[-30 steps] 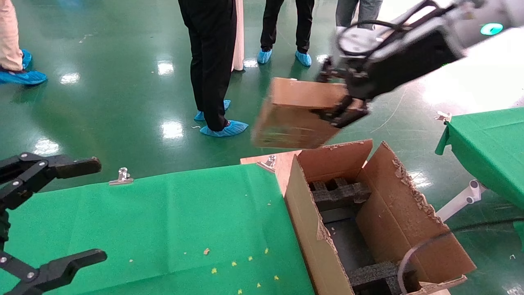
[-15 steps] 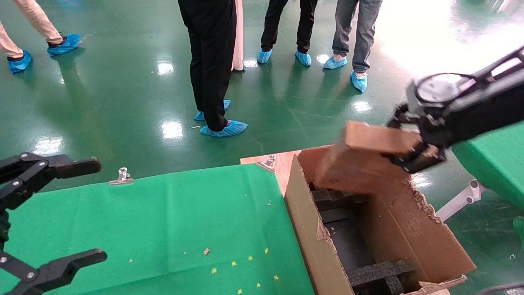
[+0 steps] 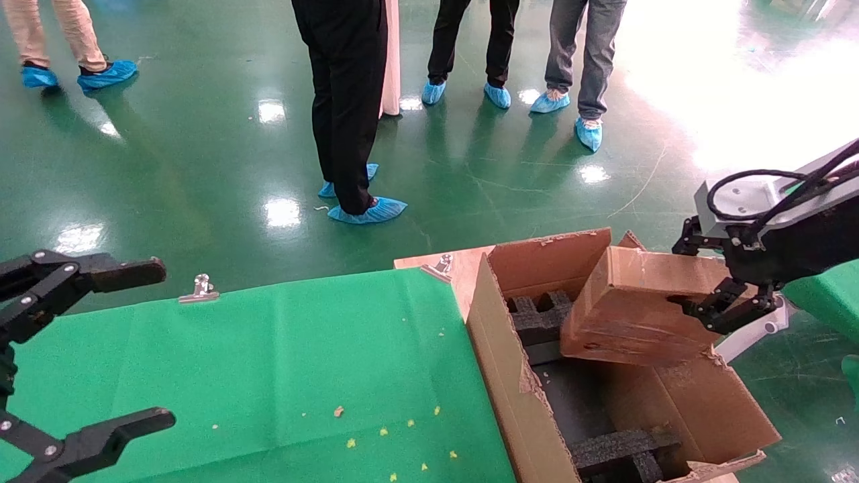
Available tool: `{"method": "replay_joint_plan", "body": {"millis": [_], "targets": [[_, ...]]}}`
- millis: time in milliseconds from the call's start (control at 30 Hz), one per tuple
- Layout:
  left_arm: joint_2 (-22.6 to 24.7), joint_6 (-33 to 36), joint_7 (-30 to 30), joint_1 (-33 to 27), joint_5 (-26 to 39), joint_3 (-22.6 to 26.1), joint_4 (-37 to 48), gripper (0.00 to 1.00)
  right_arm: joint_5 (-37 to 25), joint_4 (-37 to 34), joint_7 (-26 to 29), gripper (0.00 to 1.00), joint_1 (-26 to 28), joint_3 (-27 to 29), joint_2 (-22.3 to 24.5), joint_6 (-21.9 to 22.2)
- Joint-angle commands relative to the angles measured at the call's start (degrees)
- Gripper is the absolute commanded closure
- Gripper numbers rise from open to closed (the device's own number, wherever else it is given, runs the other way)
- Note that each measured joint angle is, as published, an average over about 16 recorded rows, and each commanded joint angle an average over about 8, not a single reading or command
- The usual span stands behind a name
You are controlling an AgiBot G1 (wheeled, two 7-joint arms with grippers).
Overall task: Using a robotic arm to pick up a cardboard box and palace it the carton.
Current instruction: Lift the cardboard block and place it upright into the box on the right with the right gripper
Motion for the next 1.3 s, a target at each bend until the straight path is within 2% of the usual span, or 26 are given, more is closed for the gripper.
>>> {"method": "replay_joint_plan", "body": {"millis": [33, 133, 233, 500, 767, 867, 1100, 1300], "targets": [[0.00, 0.00, 0.00, 0.00, 0.00, 0.00, 0.00, 0.00, -0.24, 0.18, -0.65, 1.00, 0.25, 0.10, -0.11, -0.10], [0.00, 0.00, 0.00, 0.00, -0.01, 0.00, 0.01, 0.00, 0.60, -0.44, 2.27, 1.00, -1.20, -0.27, -0.10, 1.51], [0.00, 0.00, 0.01, 0.00, -0.01, 0.01, 0.01, 0.00, 1.69, -1.31, 7.63, 1.00, -3.56, -0.67, -0.26, 4.05], [0.00, 0.00, 0.01, -0.01, -0.01, 0.02, 0.02, 0.00, 3.37, -0.47, 24.63, 1.00, -8.58, -1.73, -0.07, 10.87], [0.00, 0.00, 0.02, -0.01, -0.02, 0.02, 0.02, 0.00, 1.67, 2.36, 44.05, 1.00, -9.87, -3.95, 2.04, 15.83], [0.00, 0.00, 0.02, -0.01, -0.02, 0.03, 0.02, 0.00, 1.01, 4.56, 49.73, 1.00, -10.00, -4.63, 3.55, 17.29], [-0.01, 0.00, 0.02, -0.02, -0.02, 0.03, 0.02, 0.00, -1.78, 10.78, 58.82, 1.00, -9.98, -5.93, 6.92, 21.99], [-0.01, -0.01, 0.02, -0.02, -0.03, 0.04, 0.02, 0.00, -5.18, 15.81, 63.89, 1.00, -9.69, -6.88, 8.67, 26.03]]}}
